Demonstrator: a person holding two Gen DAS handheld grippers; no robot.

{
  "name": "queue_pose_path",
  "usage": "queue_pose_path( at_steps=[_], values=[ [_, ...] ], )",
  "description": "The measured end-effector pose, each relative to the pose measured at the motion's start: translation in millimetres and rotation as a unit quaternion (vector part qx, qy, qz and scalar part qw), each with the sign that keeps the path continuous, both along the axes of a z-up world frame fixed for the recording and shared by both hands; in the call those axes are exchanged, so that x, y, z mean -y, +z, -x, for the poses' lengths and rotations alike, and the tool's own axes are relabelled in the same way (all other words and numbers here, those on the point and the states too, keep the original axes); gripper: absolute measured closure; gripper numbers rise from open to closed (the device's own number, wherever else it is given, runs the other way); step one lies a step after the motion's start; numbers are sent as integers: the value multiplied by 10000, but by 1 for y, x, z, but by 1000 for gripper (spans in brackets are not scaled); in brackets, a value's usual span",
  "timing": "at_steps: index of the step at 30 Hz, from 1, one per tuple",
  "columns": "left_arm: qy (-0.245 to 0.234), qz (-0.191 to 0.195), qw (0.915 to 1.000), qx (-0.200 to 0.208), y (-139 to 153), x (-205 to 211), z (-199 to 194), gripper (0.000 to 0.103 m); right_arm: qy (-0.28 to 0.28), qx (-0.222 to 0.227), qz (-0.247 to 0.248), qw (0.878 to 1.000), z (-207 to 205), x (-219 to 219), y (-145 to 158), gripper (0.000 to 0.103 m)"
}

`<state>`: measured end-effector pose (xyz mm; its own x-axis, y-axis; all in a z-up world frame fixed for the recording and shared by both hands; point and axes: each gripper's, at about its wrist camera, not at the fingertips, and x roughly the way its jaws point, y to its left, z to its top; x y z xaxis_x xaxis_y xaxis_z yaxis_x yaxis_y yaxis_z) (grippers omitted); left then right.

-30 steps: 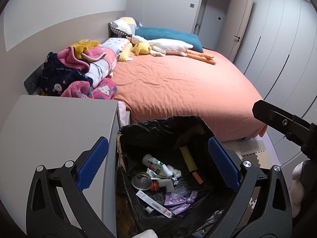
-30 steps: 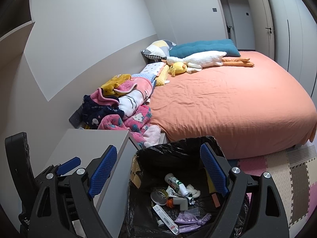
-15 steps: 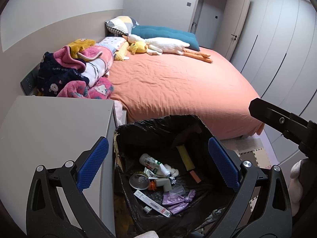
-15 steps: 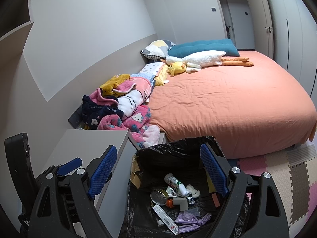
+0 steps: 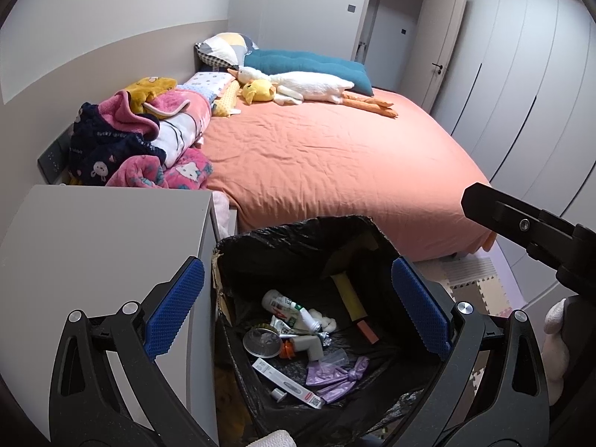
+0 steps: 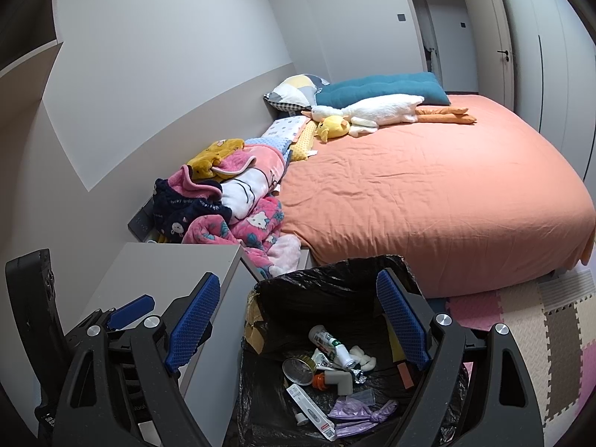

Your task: Collect trash

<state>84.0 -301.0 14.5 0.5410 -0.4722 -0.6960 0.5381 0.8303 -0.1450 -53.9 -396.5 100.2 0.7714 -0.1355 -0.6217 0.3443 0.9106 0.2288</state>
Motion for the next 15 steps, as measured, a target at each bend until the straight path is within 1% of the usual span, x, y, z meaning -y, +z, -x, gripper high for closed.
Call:
queue_pose_path(
  at_steps=[6, 12, 15],
  values=[
    [-20, -31, 10000, 3, -1, 1, 1, 6, 2, 7, -5, 10000, 1, 0, 0, 17],
    [-108, -140, 9997, 156, 0, 5, 2, 6, -15, 3, -7, 10000, 1, -1, -2, 17],
    [-114, -98, 9998, 111, -1, 5, 0, 6, -27, 0, -11, 10000, 2, -1, -3, 17]
  ],
)
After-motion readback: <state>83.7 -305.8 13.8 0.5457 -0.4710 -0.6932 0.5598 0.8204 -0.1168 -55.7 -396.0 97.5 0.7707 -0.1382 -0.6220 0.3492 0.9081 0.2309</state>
